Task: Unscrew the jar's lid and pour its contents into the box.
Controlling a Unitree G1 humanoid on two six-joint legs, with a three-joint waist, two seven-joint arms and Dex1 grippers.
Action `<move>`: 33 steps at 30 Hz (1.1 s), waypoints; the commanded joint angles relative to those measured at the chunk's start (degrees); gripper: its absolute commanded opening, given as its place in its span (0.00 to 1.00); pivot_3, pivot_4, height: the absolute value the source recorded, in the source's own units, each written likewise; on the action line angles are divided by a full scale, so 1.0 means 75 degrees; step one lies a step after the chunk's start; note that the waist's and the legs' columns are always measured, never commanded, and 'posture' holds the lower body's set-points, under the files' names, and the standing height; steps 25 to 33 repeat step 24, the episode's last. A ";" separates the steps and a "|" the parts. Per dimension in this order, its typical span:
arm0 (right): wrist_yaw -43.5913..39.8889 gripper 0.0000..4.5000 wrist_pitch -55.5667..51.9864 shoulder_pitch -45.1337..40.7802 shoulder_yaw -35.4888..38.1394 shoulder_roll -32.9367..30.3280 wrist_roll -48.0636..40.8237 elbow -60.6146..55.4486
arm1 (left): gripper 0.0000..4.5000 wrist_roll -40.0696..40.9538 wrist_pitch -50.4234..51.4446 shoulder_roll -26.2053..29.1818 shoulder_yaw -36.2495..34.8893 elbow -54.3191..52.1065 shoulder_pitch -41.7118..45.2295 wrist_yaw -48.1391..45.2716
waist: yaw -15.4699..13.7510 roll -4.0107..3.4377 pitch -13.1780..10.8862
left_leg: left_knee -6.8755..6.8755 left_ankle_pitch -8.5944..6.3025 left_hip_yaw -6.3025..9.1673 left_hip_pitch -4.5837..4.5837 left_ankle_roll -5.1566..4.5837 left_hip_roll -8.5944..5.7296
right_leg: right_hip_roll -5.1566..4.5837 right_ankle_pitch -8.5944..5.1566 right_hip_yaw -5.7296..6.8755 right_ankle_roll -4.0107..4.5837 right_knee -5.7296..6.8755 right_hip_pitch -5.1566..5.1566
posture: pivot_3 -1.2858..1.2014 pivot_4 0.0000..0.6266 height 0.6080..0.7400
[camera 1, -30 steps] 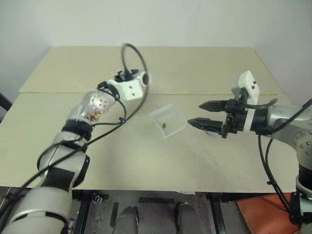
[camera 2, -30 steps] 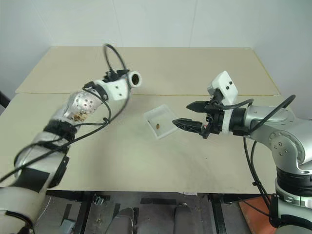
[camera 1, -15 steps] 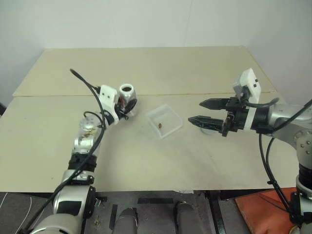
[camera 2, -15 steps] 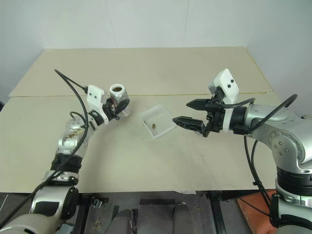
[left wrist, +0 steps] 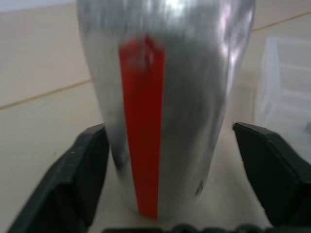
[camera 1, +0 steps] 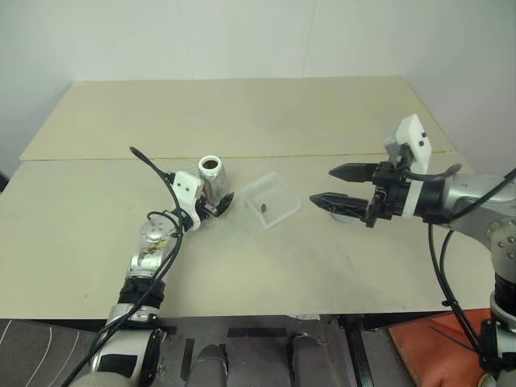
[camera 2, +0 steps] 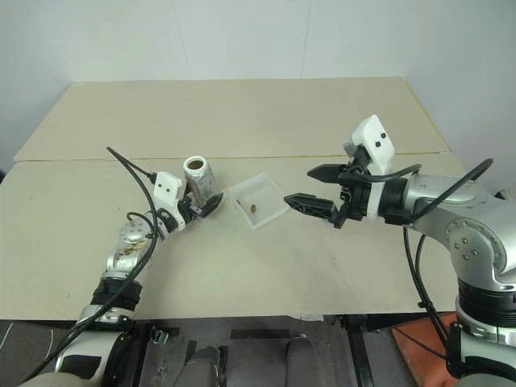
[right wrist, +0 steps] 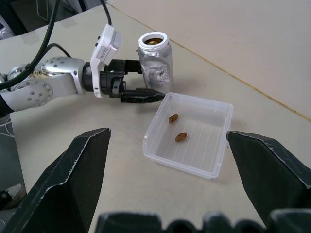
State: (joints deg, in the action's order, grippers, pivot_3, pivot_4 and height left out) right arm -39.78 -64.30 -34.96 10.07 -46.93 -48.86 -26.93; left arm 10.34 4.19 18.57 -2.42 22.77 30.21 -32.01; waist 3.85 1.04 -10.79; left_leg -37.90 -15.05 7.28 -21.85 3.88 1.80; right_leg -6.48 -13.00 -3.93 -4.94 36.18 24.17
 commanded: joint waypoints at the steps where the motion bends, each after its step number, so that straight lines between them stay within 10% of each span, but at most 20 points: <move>1: -0.0022 1.00 0.0158 0.0046 0.0221 -0.0066 -0.0199 -0.0290 | 1.00 0.0047 0.0335 0.0532 -0.0112 -0.1129 -0.0373 -0.0265 | 0.0007 0.0000 0.0000 | 0.0000 0.0000 -0.0001 -0.0002 0.0000 0.0001 | 0.0000 0.0000 0.0000 0.0000 0.0000 0.0002 | 0.52 0.24 1.00; 14: -0.0559 1.00 0.1533 0.1319 0.0409 -0.0523 0.0434 -0.0802 | 1.00 0.3179 0.1850 0.4830 -0.2520 -0.3565 -0.1858 -0.5094 | -0.0068 -0.0004 0.0001 | 0.0012 -0.0006 -0.0011 0.0007 -0.0009 0.0015 | 0.0005 -0.0004 -0.0001 0.0007 -0.0022 0.0001 | 0.52 0.24 1.00; 33: -0.0773 1.00 0.2255 0.1282 0.0308 -0.0503 0.0694 -0.0628 | 1.00 0.3768 0.2561 0.4448 -0.3356 -0.5350 -0.3264 -0.4113 | 0.0017 -0.0003 0.0001 | 0.0015 -0.0011 -0.0013 0.0014 -0.0018 0.0019 | 0.0008 -0.0008 -0.0005 0.0014 -0.0018 0.0005 | 0.52 0.24 1.00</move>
